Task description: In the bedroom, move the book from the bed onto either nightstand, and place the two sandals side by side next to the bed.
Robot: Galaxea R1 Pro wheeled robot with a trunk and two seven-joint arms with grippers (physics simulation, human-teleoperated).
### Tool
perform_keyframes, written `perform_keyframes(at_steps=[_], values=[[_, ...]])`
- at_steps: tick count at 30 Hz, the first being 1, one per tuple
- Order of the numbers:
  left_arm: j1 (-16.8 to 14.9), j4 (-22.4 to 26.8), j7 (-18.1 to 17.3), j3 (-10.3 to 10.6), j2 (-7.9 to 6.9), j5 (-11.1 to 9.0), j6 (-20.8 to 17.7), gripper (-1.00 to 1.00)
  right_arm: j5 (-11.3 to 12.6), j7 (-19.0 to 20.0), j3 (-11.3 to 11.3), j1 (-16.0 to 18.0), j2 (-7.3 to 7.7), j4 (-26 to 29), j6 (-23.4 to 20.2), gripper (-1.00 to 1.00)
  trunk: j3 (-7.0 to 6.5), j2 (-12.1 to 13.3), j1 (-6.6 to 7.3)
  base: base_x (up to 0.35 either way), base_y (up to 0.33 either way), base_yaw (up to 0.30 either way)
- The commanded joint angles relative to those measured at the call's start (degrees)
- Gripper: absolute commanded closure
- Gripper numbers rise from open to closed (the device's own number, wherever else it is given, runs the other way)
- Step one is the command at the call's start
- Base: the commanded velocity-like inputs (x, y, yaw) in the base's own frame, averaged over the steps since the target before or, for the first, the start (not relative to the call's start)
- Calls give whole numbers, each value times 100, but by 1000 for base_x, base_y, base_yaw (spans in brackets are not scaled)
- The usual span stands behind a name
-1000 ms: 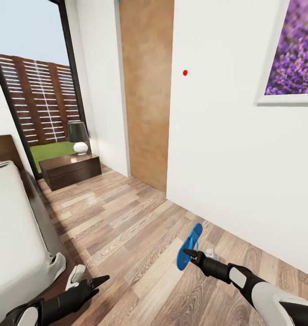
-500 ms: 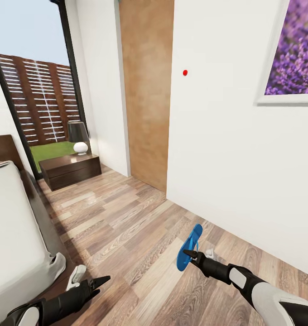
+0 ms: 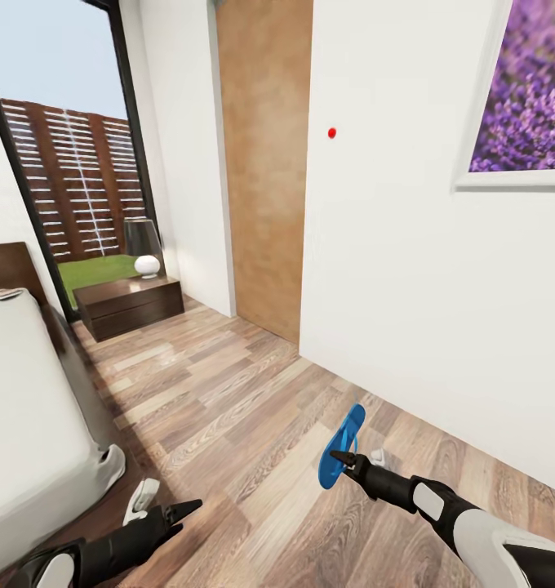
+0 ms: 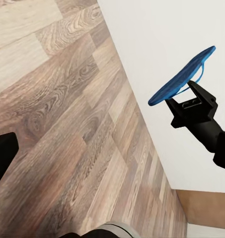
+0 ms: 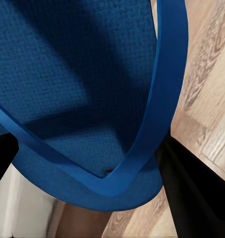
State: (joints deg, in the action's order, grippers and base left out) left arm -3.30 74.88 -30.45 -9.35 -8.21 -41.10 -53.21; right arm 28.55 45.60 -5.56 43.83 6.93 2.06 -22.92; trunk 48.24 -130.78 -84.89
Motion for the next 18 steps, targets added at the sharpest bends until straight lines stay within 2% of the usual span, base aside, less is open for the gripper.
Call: perform_keyframes(at_steps=[1, 18], values=[[-4, 0, -23, -8, 2, 9, -31, -100, -9, 21, -47, 3, 1, 3, -51, 100, 6, -3, 3, -137, 0, 0], [-4, -36, -22, 20, 3, 13, -23, -100, -2, 11, -51, 3, 1, 14, -47, 100, 6, -3, 3, -137, -1, 0]])
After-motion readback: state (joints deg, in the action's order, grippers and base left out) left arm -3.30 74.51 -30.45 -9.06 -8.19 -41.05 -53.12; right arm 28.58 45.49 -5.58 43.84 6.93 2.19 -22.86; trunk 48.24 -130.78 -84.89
